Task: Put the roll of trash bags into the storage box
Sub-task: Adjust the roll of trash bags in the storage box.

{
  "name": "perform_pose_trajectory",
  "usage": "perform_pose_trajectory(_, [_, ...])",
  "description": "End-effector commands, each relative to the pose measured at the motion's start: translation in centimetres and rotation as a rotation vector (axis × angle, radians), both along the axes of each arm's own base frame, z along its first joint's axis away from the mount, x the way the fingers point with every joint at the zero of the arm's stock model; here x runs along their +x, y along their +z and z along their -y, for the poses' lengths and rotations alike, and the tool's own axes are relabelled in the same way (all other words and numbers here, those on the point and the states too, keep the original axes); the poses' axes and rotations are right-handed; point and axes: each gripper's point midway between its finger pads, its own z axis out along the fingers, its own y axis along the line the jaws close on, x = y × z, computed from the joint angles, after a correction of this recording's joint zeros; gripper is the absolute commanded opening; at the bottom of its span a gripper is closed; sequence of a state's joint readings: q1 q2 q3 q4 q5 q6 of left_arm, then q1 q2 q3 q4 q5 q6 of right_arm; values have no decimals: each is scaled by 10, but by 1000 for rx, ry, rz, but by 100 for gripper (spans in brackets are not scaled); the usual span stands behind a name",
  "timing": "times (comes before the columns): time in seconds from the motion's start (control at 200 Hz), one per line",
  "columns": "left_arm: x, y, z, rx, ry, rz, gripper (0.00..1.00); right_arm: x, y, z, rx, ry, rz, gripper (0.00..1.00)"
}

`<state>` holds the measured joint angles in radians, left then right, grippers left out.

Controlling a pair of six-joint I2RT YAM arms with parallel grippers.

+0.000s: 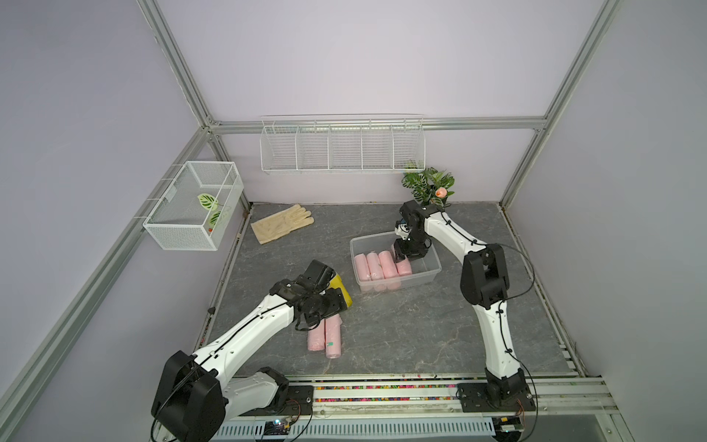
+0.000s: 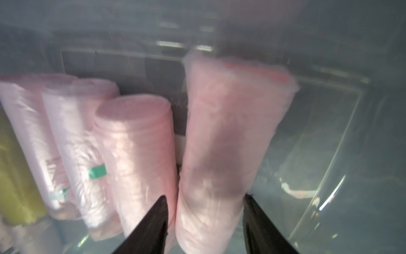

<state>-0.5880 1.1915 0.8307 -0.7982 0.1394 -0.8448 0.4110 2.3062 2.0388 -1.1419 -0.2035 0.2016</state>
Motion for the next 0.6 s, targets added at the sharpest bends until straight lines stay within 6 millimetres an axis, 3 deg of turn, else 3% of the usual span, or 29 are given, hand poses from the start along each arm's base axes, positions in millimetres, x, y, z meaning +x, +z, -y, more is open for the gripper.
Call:
perform_pose_trajectory(0.0, [-2,-1,-1,-3,2,1,82,-28,-2,1,12,-41,-109,57])
perform_pose_trajectory(0.2, [-4,-3,-2,-3,1,-4,82,-38,-14,8,-17,-44,-136,58])
perform_pose_trajectory(0.435, [-4,-2,-1,-5,-1,0,82,-25,3,6,-12,-42,-88,58])
perform_pose_trajectory(0.595, [-5,-3,-2,-3,-1,-4,82,-33,10,5,-3,9,-104,58])
